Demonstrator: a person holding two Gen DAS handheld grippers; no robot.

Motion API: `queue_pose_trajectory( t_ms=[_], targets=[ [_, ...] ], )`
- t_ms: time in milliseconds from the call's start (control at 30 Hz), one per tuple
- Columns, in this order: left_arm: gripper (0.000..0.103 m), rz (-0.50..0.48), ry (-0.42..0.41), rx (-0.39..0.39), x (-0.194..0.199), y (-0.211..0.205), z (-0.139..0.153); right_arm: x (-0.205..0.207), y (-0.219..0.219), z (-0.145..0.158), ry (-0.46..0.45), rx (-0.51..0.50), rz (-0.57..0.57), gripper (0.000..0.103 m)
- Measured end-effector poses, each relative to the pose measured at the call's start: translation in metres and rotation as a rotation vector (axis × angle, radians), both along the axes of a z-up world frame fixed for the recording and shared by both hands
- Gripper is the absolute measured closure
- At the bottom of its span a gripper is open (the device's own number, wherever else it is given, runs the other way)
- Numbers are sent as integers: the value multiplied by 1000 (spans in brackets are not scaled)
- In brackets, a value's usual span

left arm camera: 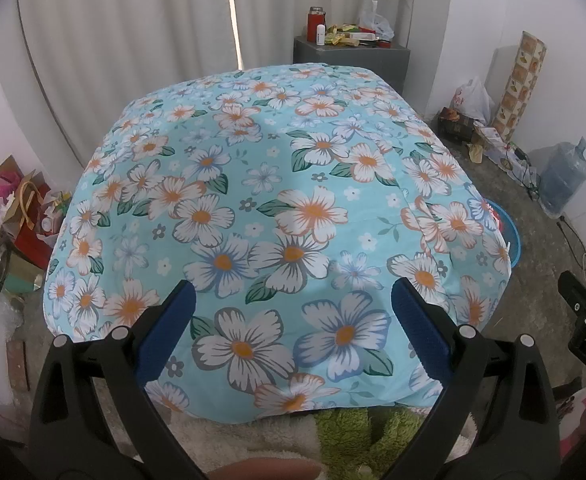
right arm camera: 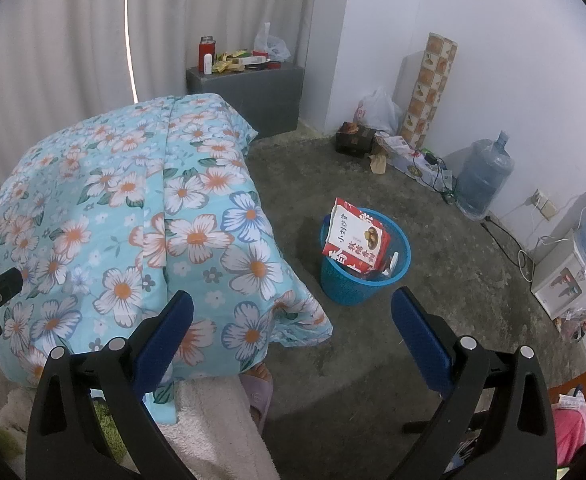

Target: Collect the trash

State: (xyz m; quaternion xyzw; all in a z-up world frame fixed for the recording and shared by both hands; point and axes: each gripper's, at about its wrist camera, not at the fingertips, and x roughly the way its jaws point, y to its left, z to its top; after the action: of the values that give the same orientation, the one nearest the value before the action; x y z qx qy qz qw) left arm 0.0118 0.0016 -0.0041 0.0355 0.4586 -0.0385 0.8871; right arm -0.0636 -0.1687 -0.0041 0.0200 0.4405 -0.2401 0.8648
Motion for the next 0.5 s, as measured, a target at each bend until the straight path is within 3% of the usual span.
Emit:
queue_pose_trajectory(
  t_ms=[500],
  targets=[
    [9,-1,-1,0,0,1,-1,0,1,0,-1,-1,0,7]
  ],
)
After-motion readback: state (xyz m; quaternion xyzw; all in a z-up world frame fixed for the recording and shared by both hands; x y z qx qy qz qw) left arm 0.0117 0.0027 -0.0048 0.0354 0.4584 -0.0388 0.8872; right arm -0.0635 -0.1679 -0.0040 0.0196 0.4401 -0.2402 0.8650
